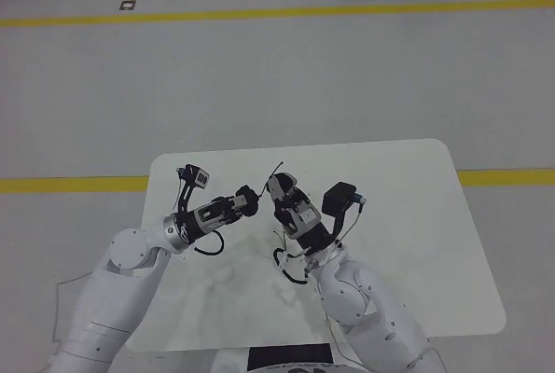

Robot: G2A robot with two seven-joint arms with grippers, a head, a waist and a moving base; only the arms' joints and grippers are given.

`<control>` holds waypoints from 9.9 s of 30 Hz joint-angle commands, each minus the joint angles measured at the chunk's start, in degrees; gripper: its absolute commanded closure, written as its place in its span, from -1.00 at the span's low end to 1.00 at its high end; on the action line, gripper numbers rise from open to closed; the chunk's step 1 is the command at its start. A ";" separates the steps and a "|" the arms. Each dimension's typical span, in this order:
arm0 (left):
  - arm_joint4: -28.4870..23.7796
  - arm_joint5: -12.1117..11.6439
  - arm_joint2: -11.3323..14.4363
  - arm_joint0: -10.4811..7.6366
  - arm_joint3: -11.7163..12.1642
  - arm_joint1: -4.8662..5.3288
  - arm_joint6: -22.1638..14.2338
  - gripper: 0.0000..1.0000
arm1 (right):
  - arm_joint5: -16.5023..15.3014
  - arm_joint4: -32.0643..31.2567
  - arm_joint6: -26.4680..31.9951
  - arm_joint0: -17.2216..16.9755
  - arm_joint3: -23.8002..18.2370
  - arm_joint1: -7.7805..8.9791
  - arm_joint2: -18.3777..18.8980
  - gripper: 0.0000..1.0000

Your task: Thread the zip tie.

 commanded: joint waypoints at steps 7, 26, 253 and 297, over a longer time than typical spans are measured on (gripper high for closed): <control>0.00 0.00 0.00 0.00 0.00 0.00 0.00 1.00 | 0.33 -0.51 -0.31 0.20 0.25 0.00 -0.19 1.00; 0.00 0.00 0.00 0.00 0.00 0.00 0.00 1.00 | 0.85 -2.11 0.32 0.06 0.56 0.23 -0.05 1.00; -31.27 18.05 1.04 -2.34 5.97 -0.19 -9.16 1.00 | 23.65 -38.79 -12.48 28.94 10.78 19.85 -29.32 0.56; -31.27 18.05 1.04 -2.34 5.97 -0.19 -9.16 1.00 | 25.52 -38.79 -11.94 28.51 11.58 19.30 -28.70 1.00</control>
